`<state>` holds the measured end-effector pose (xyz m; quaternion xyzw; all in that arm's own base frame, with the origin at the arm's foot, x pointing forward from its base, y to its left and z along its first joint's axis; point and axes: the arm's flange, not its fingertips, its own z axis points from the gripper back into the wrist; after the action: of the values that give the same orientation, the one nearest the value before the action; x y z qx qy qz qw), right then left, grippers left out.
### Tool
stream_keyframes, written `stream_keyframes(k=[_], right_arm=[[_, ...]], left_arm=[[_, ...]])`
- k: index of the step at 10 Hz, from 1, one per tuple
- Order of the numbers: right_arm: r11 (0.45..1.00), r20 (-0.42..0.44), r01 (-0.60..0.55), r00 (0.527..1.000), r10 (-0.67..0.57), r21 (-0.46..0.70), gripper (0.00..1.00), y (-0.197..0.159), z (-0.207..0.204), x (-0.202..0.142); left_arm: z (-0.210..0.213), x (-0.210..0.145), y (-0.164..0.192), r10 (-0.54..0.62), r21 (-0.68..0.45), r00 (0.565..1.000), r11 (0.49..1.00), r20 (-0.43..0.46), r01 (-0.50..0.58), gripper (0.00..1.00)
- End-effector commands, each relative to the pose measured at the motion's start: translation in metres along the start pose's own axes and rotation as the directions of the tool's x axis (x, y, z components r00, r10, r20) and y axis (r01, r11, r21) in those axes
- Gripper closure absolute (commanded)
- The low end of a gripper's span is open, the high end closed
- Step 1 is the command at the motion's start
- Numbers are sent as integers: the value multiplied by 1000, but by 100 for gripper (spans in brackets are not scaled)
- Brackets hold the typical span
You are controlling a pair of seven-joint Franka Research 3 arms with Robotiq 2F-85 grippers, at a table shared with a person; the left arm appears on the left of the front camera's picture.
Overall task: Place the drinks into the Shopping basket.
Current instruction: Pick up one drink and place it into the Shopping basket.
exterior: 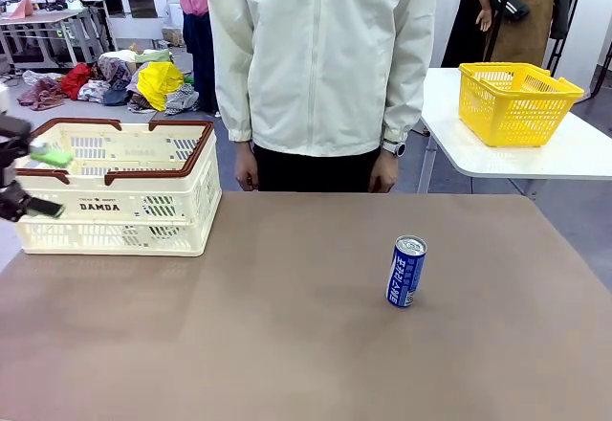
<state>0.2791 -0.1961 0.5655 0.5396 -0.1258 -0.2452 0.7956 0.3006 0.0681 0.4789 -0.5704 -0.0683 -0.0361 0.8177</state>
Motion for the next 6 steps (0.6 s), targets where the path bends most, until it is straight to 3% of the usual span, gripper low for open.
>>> stream_keyframes(k=[1, 2, 3, 6], right_arm=[[1000, -3, 12, 1000, -12, 8, 0, 3, 0, 0], [1000, -3, 12, 1000, -12, 8, 0, 3, 0, 0], [1000, -3, 12, 1000, -12, 8, 0, 3, 0, 0], [1000, -3, 12, 1000, -12, 8, 0, 3, 0, 0]], left_arm=[[18, 31, 22, 2, -144, 997, 989, -73, -13, 0], [17, 39, 29, -20, -178, 995, 984, -97, 2, 0], [15, 3, 20, 11, -89, 1000, 996, -17, -12, 0], [15, 3, 20, 11, -89, 1000, 996, -17, -12, 0]])
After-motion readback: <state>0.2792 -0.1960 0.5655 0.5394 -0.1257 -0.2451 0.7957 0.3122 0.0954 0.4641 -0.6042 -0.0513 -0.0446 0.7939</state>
